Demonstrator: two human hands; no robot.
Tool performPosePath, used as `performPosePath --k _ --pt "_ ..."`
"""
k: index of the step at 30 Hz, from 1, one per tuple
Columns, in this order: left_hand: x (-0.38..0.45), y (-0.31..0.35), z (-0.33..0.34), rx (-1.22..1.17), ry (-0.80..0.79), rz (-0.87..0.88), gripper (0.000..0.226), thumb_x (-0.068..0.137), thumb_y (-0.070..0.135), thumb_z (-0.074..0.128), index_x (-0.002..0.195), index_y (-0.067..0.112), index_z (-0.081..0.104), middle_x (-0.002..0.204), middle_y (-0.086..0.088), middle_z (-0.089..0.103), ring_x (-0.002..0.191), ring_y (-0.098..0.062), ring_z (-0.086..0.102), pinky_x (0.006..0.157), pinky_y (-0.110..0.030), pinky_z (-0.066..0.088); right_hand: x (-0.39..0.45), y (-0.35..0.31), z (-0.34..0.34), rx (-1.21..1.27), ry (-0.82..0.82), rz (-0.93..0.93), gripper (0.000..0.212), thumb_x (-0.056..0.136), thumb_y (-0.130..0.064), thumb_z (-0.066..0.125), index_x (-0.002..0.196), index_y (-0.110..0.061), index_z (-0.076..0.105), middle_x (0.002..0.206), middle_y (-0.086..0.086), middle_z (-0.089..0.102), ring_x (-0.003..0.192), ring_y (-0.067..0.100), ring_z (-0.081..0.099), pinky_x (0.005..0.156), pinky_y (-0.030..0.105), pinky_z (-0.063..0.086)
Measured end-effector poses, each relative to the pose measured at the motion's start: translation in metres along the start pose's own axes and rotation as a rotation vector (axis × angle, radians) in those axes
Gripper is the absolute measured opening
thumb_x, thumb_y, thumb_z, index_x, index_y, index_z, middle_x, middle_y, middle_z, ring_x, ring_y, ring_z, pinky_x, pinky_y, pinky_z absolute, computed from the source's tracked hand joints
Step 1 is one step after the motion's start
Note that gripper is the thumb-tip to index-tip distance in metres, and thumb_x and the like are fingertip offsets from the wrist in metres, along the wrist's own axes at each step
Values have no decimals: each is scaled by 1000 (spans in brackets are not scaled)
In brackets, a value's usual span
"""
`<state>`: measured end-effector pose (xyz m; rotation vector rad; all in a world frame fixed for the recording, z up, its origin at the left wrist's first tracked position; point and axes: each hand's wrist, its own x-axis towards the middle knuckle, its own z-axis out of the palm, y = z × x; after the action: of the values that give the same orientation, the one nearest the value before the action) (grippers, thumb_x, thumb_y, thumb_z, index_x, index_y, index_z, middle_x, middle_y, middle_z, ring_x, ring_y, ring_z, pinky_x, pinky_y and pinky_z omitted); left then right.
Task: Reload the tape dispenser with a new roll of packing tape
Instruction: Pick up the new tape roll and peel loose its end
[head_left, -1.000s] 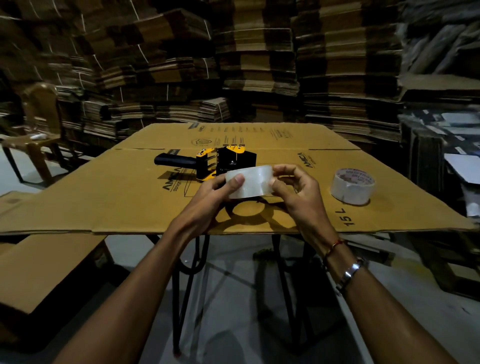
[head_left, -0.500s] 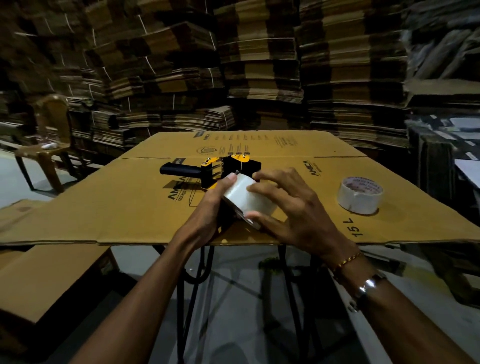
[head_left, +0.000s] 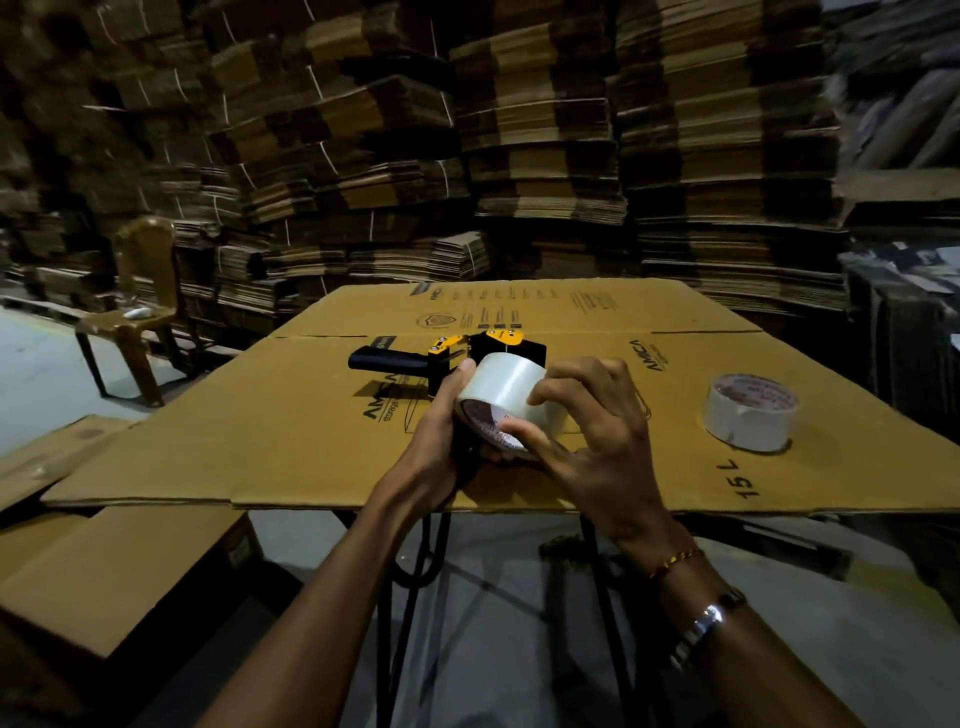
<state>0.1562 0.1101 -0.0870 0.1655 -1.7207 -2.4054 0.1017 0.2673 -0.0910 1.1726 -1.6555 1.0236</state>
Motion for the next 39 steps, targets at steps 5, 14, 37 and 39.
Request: performPosePath --k 5,14,37,39 --pt "0 4 -4 -37 36 36 64 92 62 40 118 8 62 86 -10 73 74 -22 67 62 -32 52 1 -3 3 154 -10 44 28 87 -30 77 93 -3 71 108 7 65 102 24 58 90 19 41" --pt "3 2 -6 -52 96 33 72 92 65 40 127 3 57 85 -12 70 67 -25 65 52 -31 52 1 -3 7 254 0 48 21 88 -23 76 87 -4 67 117 8 65 112 25 62 90 38 52" --pt "12 2 -10 -116 91 116 71 93 68 34 123 8 57 88 -17 74 71 -27 69 59 -33 58 -15 6 13 311 16 283 15 90 -22 75 87 -8 72 118 4 56 117 13 59 95 31 54" --pt "11 -2 -13 -76 89 148 72 89 69 38 130 12 56 106 -17 74 90 -27 69 68 -35 57 -21 9 13 368 9 423 19 91 -28 72 93 -10 72 115 2 59 112 10 61 87 36 59"
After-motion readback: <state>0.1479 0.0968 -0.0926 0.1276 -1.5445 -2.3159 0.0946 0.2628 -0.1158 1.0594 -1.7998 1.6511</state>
